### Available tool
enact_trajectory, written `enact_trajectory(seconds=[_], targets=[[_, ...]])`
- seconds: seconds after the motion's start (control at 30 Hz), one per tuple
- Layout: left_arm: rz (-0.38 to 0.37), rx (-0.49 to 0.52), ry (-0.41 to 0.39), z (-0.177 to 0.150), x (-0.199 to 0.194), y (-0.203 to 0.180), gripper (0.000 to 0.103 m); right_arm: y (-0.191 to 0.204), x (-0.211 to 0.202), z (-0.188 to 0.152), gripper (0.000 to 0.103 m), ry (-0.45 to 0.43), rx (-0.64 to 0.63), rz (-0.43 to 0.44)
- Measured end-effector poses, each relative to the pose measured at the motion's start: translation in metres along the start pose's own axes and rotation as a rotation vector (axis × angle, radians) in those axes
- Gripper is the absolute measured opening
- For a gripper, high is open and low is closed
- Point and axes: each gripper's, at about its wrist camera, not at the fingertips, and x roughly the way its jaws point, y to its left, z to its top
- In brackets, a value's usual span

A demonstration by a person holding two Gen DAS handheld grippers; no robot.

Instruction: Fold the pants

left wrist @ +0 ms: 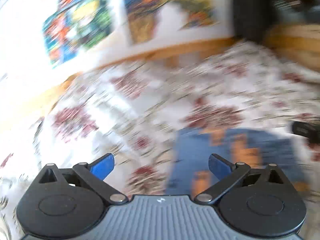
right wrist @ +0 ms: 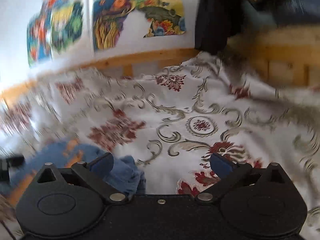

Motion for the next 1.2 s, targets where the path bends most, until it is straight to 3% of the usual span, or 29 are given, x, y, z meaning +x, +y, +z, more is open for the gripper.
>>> enact_trajectory(seconds=[0.1,0.27,0.4,0.57,0.67,0.73,0.87,1.0,1.07,1.2], targets=[[0.031,-0.009,0.053,-0.005,0.026,0.005,0.103,0.031,0.0,-0.005,0.102,-0.029,-0.128,-0.036],[-0.014,0.017,0.051,-0.029,0.039,0.013,0.103,0.066,0.013,-0.029,0.102,0.003,-0.399,-0.084],[-0.117,-0.059,0.054,-0.05,0.041,0.035,0.103,0.045,0.021,-0.027,0.102,0.045,-0.323,-0.04],[-0.204,-0.134,0.092,-0.052,0.044,0.053,0.103,0.01,0.011,-0.02,0.102,0.131,-0.164,0.042],[-0.218,-0.143,0.107,-0.049,0.037,0.061,0.103,0.003,-0.011,-0.014,0.102,0.104,-0.162,0.015],[-0.204,-0.134,0.086,-0.043,0.026,0.064,0.103,0.007,-0.025,-0.008,0.102,0.037,-0.188,0.005],[-0.164,-0.104,-0.011,-0.021,0.016,0.061,0.103,0.033,-0.016,-0.003,0.102,-0.1,-0.315,-0.119],[-0.045,-0.078,0.027,0.011,0.046,0.037,0.103,0.062,0.019,-0.002,0.102,-0.119,-0.486,-0.169],[-0.025,-0.033,0.049,0.019,0.065,0.024,0.103,0.072,0.032,-0.007,0.102,-0.129,-0.556,-0.189],[0.023,0.082,0.043,0.012,0.092,0.004,0.103,0.065,0.051,-0.016,0.102,-0.103,-0.562,-0.184]])
